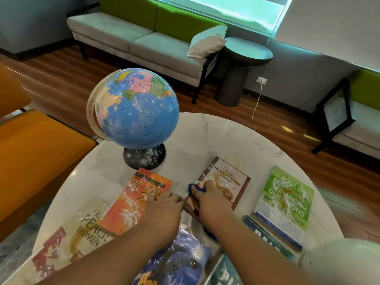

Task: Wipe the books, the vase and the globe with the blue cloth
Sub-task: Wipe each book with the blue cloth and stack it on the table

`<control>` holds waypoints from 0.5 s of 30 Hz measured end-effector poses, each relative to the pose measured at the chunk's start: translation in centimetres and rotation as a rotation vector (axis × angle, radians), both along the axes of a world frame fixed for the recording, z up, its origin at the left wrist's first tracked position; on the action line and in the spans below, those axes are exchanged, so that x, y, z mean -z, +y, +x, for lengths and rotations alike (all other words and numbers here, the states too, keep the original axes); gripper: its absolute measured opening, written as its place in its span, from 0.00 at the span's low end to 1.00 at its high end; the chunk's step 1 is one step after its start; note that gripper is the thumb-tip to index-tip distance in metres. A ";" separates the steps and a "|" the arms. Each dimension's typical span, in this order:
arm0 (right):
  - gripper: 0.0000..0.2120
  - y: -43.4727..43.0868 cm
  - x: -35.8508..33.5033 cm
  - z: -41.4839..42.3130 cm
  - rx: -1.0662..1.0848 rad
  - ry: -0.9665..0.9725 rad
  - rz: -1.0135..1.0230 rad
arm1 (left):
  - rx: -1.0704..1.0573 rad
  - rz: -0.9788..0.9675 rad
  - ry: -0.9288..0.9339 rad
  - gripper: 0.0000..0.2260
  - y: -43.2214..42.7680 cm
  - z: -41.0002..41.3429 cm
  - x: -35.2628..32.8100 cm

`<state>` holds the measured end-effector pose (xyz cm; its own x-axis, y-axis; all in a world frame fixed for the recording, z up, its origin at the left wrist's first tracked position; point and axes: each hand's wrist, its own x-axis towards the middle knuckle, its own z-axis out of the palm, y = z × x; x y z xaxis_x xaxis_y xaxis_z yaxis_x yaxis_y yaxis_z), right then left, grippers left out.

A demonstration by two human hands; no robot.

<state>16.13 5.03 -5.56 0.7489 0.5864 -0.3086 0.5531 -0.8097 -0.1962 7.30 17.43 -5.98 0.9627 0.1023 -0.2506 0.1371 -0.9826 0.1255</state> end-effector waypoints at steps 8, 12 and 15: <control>0.23 -0.4 -0.2 0.6 0.008 -0.047 0.011 | -0.055 -0.071 -0.005 0.22 0.4 0.0 -1.1; 0.24 -1.0 -0.4 -1.5 -0.163 0.024 0.008 | -0.173 -0.102 -0.099 0.18 1.2 -0.4 -1.7; 0.20 -1.6 -0.3 -0.8 -0.111 0.068 0.069 | -0.217 -0.135 -0.121 0.18 1.6 -0.8 -1.7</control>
<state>15.29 3.44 -5.30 0.6573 0.6860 -0.3121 0.6219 -0.7276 -0.2896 6.51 19.04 -4.31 0.9457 0.2825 -0.1605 0.3182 -0.9054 0.2811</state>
